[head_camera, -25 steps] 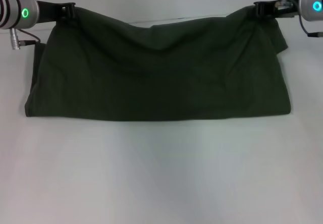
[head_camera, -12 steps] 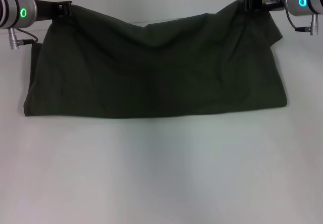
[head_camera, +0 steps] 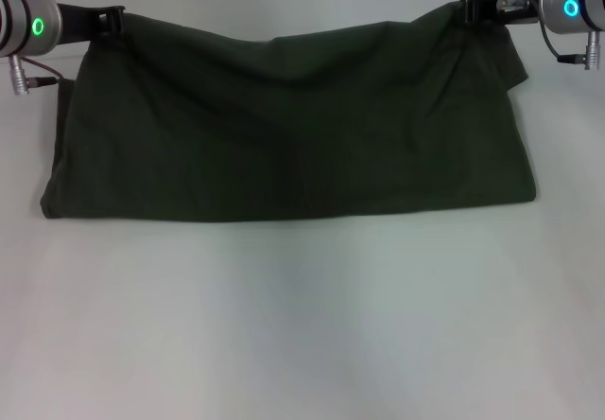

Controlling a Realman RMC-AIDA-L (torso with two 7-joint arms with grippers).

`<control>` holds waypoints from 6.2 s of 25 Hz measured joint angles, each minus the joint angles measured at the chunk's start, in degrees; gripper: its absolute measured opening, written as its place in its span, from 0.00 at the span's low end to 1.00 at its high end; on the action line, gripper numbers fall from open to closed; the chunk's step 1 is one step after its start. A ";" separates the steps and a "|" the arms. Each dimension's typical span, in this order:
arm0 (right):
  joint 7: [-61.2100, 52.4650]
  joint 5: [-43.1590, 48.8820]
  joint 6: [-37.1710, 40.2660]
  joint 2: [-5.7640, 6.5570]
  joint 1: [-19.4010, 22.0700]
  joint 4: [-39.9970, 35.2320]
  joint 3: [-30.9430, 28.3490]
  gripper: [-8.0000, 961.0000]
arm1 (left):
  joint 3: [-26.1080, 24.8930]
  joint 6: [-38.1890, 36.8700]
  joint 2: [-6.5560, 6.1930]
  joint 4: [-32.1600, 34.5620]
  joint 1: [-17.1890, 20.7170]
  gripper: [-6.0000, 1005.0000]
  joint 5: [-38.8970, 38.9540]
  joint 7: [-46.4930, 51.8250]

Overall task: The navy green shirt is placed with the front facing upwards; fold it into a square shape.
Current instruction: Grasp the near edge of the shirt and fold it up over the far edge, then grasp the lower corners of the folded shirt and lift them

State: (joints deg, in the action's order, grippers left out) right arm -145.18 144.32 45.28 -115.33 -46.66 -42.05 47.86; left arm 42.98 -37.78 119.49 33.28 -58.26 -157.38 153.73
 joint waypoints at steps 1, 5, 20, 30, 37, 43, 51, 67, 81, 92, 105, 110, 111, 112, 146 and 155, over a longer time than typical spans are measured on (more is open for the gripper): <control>-0.01 0.00 -0.21 0.00 0.00 0.00 0.01 0.06 | 0.00 0.06 0.04 0.03 0.00 0.09 -0.02 0.02; 0.01 -0.02 -0.88 0.02 -0.18 0.17 0.18 0.06 | 0.00 0.22 0.12 0.07 0.02 0.09 -0.09 0.04; -2.30 5.67 1.34 0.53 -0.06 -0.08 0.32 0.11 | -0.03 0.07 0.57 1.59 0.18 0.10 0.16 -0.12; -4.08 6.76 3.98 2.49 -0.52 -1.23 -0.33 0.53 | 0.01 -0.93 0.67 2.88 0.67 0.54 -0.12 -0.01; -4.89 4.81 16.43 3.37 -0.04 -9.65 -3.40 0.69 | -0.43 -8.86 1.67 15.20 5.32 0.69 1.82 0.07; -3.06 -4.77 32.42 5.49 2.30 -14.70 -6.87 0.69 | -0.77 -24.37 -1.94 22.03 9.64 0.79 9.10 0.22; 7.18 -20.93 42.94 5.65 12.60 -14.71 -11.20 0.69 | -0.95 -36.53 -5.03 26.67 18.96 0.83 22.18 -1.58; 35.78 -36.46 43.53 -1.31 27.23 -11.90 -24.35 0.68 | -8.23 -43.78 -4.47 20.03 29.63 0.82 38.58 -17.66; 38.45 -36.44 44.08 -1.01 27.31 -9.28 -24.01 0.68 | -7.10 -40.58 -5.23 15.10 23.29 0.82 18.40 -10.98; 38.47 -36.48 44.29 -0.95 27.82 -9.20 -24.09 0.68 | -2.77 -30.60 -5.17 11.61 20.96 0.82 16.29 -14.30; 37.95 -36.61 44.89 -0.68 27.73 -9.19 -24.57 0.68 | -0.87 -28.20 -4.50 9.16 20.45 0.82 12.60 -14.27; 37.94 -36.60 45.04 -0.68 28.10 -9.19 -24.58 0.67 | -0.87 -28.01 -4.29 8.44 20.01 0.82 12.56 -14.37; 37.93 -36.60 45.06 -0.68 28.22 -9.19 -24.58 0.67 | -0.87 -28.01 -4.27 8.26 19.92 0.82 12.55 -14.39; 37.90 -36.60 45.07 -0.68 28.36 -9.19 -24.59 0.67 | -0.86 -28.01 -4.26 8.08 19.83 0.82 12.54 -14.41; 37.28 -36.73 45.86 -0.51 28.20 -9.27 -24.66 0.67 | 0.61 -27.08 -4.06 4.48 17.28 0.77 10.94 -14.34; 37.04 -36.86 45.96 -0.51 28.47 -9.29 -24.80 0.68 | 0.56 -27.00 -4.34 4.65 17.02 0.75 9.89 -11.79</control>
State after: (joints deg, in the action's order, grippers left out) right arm -108.14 107.46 91.24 -115.84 -18.18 -51.33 23.06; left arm 43.54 -64.78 115.15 37.94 -41.24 -147.49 141.94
